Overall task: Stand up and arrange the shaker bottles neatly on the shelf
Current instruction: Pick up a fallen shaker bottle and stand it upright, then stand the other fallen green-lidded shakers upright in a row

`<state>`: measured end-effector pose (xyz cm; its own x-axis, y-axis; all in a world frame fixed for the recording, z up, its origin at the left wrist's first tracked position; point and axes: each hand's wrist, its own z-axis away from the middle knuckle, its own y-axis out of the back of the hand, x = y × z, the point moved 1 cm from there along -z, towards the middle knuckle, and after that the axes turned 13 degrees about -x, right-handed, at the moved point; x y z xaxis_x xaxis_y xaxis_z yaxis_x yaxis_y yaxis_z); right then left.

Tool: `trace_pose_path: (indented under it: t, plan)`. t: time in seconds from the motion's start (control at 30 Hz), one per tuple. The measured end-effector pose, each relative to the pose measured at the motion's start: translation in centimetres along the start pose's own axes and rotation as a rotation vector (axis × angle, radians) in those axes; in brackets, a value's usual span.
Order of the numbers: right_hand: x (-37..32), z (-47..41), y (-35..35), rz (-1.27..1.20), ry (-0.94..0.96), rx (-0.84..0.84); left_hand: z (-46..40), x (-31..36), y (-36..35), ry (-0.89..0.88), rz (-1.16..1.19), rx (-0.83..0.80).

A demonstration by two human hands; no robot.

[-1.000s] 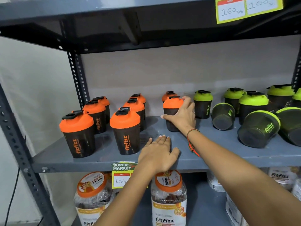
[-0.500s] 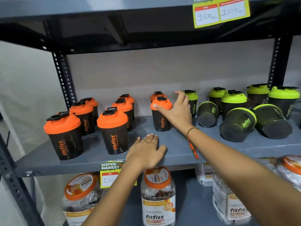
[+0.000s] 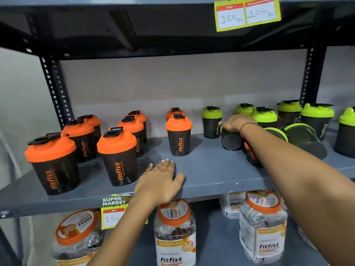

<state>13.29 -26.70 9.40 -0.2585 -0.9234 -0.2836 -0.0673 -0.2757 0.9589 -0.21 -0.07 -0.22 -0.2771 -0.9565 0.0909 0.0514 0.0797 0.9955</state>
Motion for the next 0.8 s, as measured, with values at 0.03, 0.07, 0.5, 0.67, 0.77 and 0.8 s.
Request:
trace_pose_path:
  t: [0.03, 0.07, 0.5, 0.67, 0.77, 0.8]
  plan:
    - [-0.2, 0.0, -0.2, 0.017, -0.018, -0.006, 0.0, 0.0, 0.0, -0.001, 0.000, 0.003]
    - [-0.5, 0.0, -0.4, 0.031, -0.040, -0.002, -0.1, 0.0, -0.1, -0.002, 0.001, 0.007]
    - [0.0, -3.0, -1.5, -0.293, -0.129, -0.140, -0.2, -0.2, -0.1, -0.005, 0.007, 0.017]
    - [0.1, -3.5, -2.1, -0.344, -0.126, -0.181, -0.1, -0.2, 0.0, -0.006, 0.018, 0.020]
    - [-0.4, -2.8, -1.8, -0.288, -0.110, -0.169, 0.0, -0.1, 0.1, -0.006, 0.021, 0.016]
    - [-0.5, -2.4, -1.6, -0.266, -0.094, -0.137, 0.0, -0.1, 0.1, -0.006, 0.020, 0.013]
